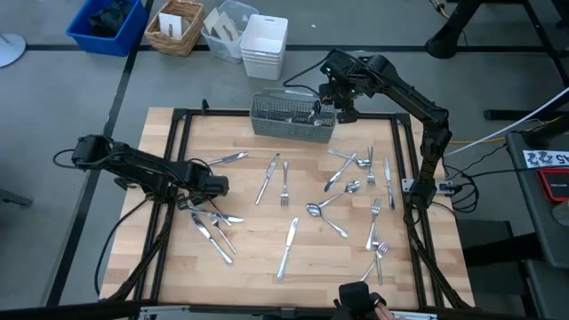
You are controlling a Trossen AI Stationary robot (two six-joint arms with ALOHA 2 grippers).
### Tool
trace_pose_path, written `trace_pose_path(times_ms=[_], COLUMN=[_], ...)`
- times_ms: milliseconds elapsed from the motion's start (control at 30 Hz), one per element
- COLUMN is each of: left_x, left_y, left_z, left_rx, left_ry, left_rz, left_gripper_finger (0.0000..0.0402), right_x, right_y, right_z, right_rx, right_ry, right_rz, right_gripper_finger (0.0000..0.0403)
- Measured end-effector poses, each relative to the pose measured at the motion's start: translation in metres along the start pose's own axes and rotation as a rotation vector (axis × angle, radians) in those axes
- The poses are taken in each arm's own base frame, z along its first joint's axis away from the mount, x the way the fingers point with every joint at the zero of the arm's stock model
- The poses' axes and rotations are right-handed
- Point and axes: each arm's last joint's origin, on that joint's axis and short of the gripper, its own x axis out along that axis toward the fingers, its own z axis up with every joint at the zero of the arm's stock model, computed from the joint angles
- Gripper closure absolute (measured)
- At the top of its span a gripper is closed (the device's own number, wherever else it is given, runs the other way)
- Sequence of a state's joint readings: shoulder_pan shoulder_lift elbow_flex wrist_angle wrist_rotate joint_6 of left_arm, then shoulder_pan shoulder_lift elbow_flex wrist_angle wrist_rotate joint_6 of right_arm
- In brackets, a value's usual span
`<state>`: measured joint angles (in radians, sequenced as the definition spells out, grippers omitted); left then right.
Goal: Sort silverware
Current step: Put the spoon into the gray silverware organizer
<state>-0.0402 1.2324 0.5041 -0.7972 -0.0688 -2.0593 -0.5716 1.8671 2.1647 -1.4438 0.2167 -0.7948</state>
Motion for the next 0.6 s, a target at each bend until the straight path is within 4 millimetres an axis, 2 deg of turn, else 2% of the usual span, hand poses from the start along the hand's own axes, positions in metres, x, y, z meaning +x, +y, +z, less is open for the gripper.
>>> trace_pose_path(times_ms=[167, 367, 500, 600], left_x=[0.0, 0.0, -0.002, -0.005], left_y=[-0.001, -0.005, -0.016, -0.024], left_z=[0.0, 0.0, -0.004, -0.007], left_rx=[0.025, 0.055, 0.087, 0.12], left_ry=[-0.016, -0.035, -0.037, -0.028], left_rz=[-0.012, -0.077, -0.212, -0.316], left_gripper_finger=[0.0389, 0.0388, 0.0395, 0.0395], right_x=[0.0, 0.0, -0.001, -0.012], right_y=[0.001, 0.004, 0.003, 0.003], right_z=[-0.001, -0.004, -0.007, -0.014], right_rx=[-0.002, -0.015, -0.038, -0.024], right_ry=[0.006, 0.035, 0.044, 0.023], right_rz=[0.008, 0.037, 0.046, 0.04], right_gripper_finger=[0.0311, 0.0311, 0.0311, 0.0311])
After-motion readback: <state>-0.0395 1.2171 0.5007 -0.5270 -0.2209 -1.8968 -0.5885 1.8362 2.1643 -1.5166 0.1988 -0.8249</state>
